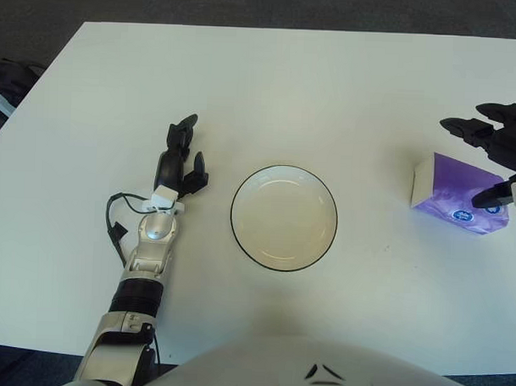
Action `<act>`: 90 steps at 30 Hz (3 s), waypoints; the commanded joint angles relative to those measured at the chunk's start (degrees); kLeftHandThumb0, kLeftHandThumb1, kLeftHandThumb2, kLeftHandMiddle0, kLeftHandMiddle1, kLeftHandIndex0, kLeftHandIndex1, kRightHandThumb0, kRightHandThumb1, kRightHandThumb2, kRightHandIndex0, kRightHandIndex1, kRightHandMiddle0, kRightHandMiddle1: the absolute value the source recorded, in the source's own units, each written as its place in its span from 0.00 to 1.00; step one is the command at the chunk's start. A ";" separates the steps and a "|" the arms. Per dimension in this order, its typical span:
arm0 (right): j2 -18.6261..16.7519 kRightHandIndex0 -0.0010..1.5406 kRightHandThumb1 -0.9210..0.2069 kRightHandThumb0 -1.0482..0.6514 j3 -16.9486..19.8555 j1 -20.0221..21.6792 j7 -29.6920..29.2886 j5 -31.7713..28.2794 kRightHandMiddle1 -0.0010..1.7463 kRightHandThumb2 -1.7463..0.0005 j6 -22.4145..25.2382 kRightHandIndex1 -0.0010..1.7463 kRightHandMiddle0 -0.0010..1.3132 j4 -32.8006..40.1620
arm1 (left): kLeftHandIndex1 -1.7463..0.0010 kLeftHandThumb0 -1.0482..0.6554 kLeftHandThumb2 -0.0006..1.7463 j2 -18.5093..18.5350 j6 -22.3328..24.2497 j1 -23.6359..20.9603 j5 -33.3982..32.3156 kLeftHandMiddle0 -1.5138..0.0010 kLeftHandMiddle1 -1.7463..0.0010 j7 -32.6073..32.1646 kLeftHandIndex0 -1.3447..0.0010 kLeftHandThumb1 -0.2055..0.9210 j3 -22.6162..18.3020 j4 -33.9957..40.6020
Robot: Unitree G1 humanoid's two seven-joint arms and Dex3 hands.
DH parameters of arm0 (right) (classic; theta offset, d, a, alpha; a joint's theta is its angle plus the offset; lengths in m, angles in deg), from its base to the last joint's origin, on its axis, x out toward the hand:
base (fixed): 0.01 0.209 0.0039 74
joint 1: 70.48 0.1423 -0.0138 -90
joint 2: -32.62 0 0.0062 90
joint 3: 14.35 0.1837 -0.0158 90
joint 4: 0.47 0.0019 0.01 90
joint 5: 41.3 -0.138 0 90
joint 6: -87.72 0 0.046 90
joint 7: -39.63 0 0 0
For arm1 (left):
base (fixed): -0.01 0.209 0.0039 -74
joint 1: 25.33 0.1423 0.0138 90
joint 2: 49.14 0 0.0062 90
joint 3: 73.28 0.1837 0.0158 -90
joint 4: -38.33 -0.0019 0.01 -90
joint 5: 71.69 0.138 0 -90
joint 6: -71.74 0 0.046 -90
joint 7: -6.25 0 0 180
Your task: Put the tissue paper into the plate.
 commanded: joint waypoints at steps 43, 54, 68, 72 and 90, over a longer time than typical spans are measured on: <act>-4.74 0.00 0.00 0.00 -15.95 7.06 -9.24 5.75 0.00 0.67 -0.70 0.00 0.00 -19.95 | 0.54 0.21 0.52 -2.40 1.34 6.53 -0.44 0.78 0.98 -0.41 1.00 1.00 -0.23 -5.74; -5.10 0.00 0.00 0.00 -21.74 9.64 -9.82 8.38 0.00 0.69 -1.35 0.00 0.00 -26.96 | 0.53 0.20 0.52 -1.99 0.47 6.43 -0.54 0.77 0.97 0.15 1.00 1.00 -0.72 -6.01; -4.61 0.00 0.00 0.00 -23.43 9.89 -9.56 7.80 0.00 0.69 0.07 0.00 0.00 -29.52 | 0.53 0.22 0.53 -1.55 -0.66 6.76 0.14 0.78 0.97 -0.41 1.00 1.00 -0.68 -5.72; -4.31 0.00 0.00 0.00 -23.07 8.55 -8.94 7.45 0.00 0.68 0.96 0.00 0.00 -29.23 | 0.54 0.22 0.53 -1.54 -0.83 6.74 -0.07 0.78 0.98 -0.39 1.00 1.00 -0.86 -5.80; -4.54 0.00 0.00 0.00 -21.05 0.47 -9.62 7.31 0.00 0.80 6.90 0.00 0.00 -24.04 | 0.54 0.22 0.53 -0.95 -0.24 6.48 -0.45 0.78 0.97 0.18 1.00 1.00 -0.83 -5.24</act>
